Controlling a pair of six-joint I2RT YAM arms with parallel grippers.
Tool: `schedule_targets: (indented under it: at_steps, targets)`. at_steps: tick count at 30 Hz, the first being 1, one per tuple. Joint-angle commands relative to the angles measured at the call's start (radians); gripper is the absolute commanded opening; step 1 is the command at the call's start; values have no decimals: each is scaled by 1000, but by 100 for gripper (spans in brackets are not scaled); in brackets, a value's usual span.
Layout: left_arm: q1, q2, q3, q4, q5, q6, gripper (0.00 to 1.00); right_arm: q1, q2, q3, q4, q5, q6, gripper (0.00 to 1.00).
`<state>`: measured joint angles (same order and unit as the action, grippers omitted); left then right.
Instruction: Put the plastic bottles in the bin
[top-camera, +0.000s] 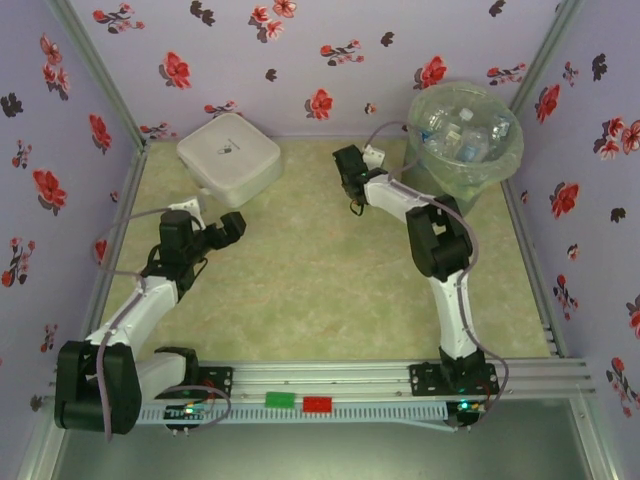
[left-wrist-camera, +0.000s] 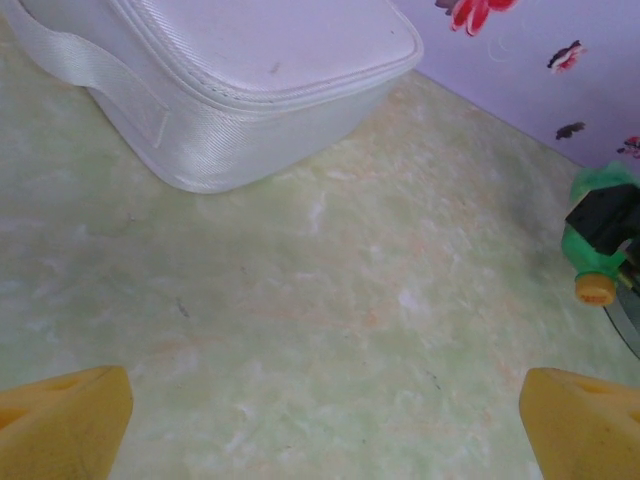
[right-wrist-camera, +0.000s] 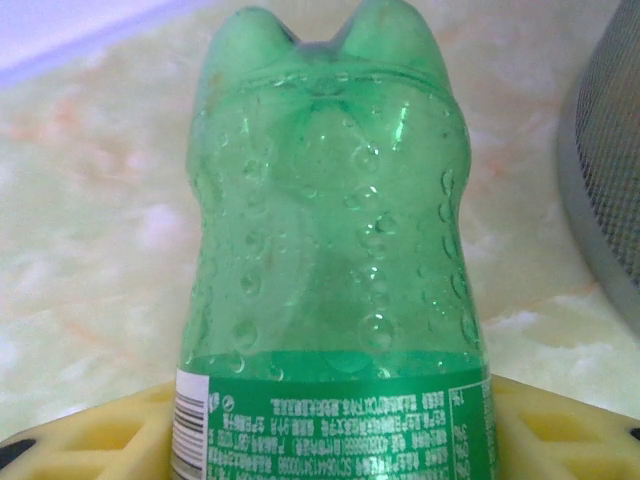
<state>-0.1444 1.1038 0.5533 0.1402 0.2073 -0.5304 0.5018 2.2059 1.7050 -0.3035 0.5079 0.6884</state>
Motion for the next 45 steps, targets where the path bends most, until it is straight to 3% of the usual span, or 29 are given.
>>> schedule_targets:
  at_steps: [1, 12, 17, 22, 32, 38, 45]
  targets:
    - [-17, 2, 61, -35, 50, 37, 100, 13, -139, -35, 96, -29, -106, 46]
    - [-136, 24, 156, -174, 18, 103, 100, 43, -371, -29, 46, -249, -263, 41]
    - [-199, 54, 176, -182, 3, 99, 100, 42, -475, 12, -43, -364, -304, 40]
    - [-275, 102, 207, -170, -20, 91, 100, 22, -549, 101, -162, -402, -368, 40]
    - [-402, 208, 280, -60, -44, 49, 100, -264, -749, 32, -192, -543, -353, 40]
    - [-439, 273, 336, -47, -67, 47, 100, -469, -780, 16, -186, -607, -340, 41]
    - [-448, 330, 376, -65, -82, 29, 100, -512, -638, 74, -105, -638, -235, 42]
